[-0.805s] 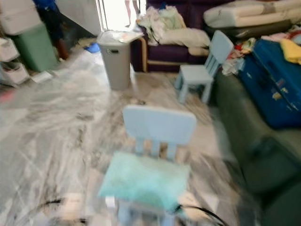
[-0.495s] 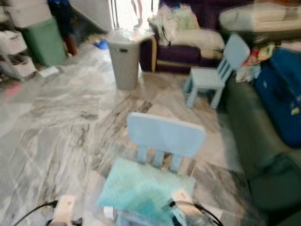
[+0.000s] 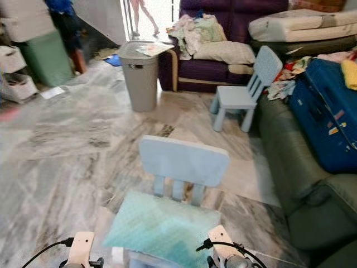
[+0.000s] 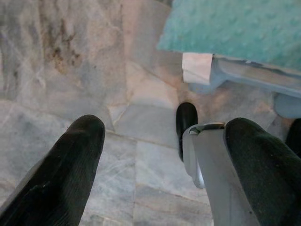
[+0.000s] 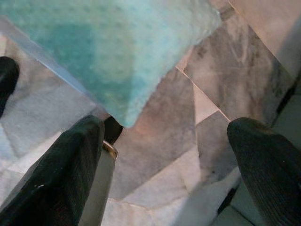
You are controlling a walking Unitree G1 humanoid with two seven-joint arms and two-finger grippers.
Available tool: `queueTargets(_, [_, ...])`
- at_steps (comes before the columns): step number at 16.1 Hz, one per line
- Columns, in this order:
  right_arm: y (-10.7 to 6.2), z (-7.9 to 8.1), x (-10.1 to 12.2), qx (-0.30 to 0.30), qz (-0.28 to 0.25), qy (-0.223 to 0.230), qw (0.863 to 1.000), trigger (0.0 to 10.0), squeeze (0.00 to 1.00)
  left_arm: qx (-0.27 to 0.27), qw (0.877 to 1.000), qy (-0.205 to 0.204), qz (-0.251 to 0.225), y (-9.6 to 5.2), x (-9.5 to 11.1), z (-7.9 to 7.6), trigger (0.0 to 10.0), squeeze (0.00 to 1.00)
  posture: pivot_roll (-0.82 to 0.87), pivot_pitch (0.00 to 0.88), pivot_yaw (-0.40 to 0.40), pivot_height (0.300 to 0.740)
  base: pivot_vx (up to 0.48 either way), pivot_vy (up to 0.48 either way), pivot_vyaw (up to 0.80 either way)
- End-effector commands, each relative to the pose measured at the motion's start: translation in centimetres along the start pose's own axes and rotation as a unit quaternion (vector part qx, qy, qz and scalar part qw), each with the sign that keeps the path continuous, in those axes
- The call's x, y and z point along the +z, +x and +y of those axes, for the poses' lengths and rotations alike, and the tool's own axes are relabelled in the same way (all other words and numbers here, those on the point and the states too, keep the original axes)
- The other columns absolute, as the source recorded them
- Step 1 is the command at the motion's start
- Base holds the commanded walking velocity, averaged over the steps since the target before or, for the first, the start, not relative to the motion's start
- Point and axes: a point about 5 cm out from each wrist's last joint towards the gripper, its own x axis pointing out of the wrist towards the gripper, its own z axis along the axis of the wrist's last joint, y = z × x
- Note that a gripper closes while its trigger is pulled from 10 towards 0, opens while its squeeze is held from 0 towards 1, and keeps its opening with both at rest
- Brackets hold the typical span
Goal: Move the pillow to the sofa
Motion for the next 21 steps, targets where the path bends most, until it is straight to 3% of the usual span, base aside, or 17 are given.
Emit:
queueTargets(1, [-0.1,-0.5,0.0,-0.012,-0.008,0.027,1.000,10.0,0.00,-0.008,1.000,-0.007,-0.010,0.0,0.3,-0.1,10.0,0.00,0.12,0.000,-0.024,0.740,0.000,0.000,0.00])
queueTargets(2, [-0.1,-0.5,0.0,-0.020,-0.019,0.069,0.997,10.0,0.00,-0.015,1.000,-0.018,-0.017,0.0,0.4,-0.2,10.0,0.00,0.12,0.000,-0.027,0.740,0.000,0.000,0.00])
queueTargets(5, [-0.2,-0.7,0.0,-0.044,-0.040,0.123,0.991,10.0,0.00,-0.024,0.999,-0.032,-0.033,0.0,0.6,-0.3,10.0,0.00,0.12,0.000,-0.027,0.740,0.000,0.000,0.00])
queueTargets(15, [-0.2,-0.6,-0.3,-0.033,-0.030,0.116,0.992,10.0,0.00,-0.027,0.999,-0.018,-0.038,-0.1,0.6,-0.4,10.0,0.00,0.10,0.000,-0.028,0.740,0.000,0.000,0.00])
queueTargets(21, [-0.4,-0.3,-1.8,-0.006,-0.017,0.132,0.991,10.0,0.00,-0.034,0.998,-0.025,-0.042,-0.2,-0.6,-0.9,10.0,0.00,0.09,0.021,-0.049,0.740,0.000,0.000,0.00])
